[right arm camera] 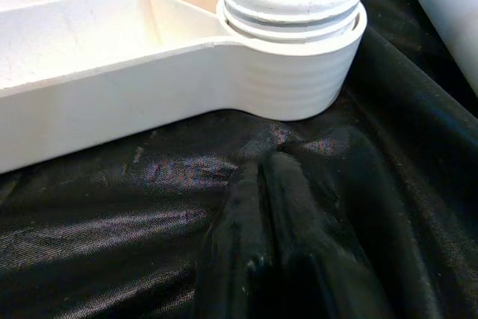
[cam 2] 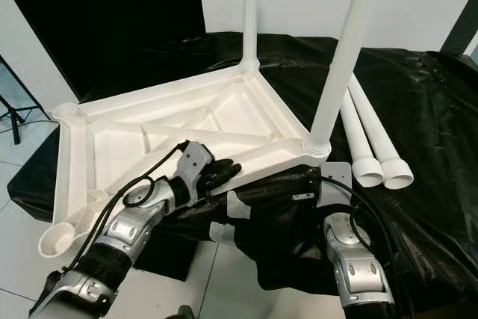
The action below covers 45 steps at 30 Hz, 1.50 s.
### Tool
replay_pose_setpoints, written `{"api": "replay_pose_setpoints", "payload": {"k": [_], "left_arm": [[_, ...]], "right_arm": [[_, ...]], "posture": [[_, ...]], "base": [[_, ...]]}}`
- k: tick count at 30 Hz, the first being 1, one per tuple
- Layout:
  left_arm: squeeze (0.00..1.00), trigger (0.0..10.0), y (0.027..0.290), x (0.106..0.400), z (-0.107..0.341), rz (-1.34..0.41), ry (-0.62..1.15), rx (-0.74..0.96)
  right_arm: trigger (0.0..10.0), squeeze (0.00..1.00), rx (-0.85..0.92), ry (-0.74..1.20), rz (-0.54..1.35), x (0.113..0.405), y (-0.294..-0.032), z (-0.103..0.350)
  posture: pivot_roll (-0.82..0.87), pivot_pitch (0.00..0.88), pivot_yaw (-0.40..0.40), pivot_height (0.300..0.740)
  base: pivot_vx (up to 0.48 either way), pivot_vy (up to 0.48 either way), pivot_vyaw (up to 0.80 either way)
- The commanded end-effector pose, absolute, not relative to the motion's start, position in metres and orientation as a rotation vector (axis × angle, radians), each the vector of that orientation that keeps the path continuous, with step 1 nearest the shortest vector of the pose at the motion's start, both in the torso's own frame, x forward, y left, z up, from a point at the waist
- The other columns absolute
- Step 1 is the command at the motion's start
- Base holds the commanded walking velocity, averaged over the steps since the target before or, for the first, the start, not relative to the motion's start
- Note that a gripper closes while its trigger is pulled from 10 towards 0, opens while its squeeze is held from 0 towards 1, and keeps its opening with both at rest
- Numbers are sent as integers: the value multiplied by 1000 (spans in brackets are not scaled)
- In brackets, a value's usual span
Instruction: Building children table
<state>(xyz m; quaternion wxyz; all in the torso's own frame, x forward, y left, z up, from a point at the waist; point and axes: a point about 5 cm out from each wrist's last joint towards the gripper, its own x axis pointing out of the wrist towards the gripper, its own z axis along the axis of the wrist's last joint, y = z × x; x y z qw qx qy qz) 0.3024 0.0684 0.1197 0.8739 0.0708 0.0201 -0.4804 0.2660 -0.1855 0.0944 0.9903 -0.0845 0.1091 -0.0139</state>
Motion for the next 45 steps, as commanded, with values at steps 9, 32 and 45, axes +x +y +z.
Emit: {"api": "replay_pose_setpoints", "payload": {"k": [9,32,45], "left_arm": [[478,10000,62,277,118,-1467,161,172],[0,10000,59,287,140,-1416,21,111],[0,10000,83,307,98,-1224,286,461]], "right_arm": [[10000,0,-174,270,-63,266,-191,87],[10000,0,-164,270,-43,269,-185,88],[10000,0,-158,266,-28,271,-180,90]], "posture": [[132,0,39,740],[135,0,38,740],[141,0,34,740]], "base": [[0,0,0],[0,0,0],[0,0,0]]}}
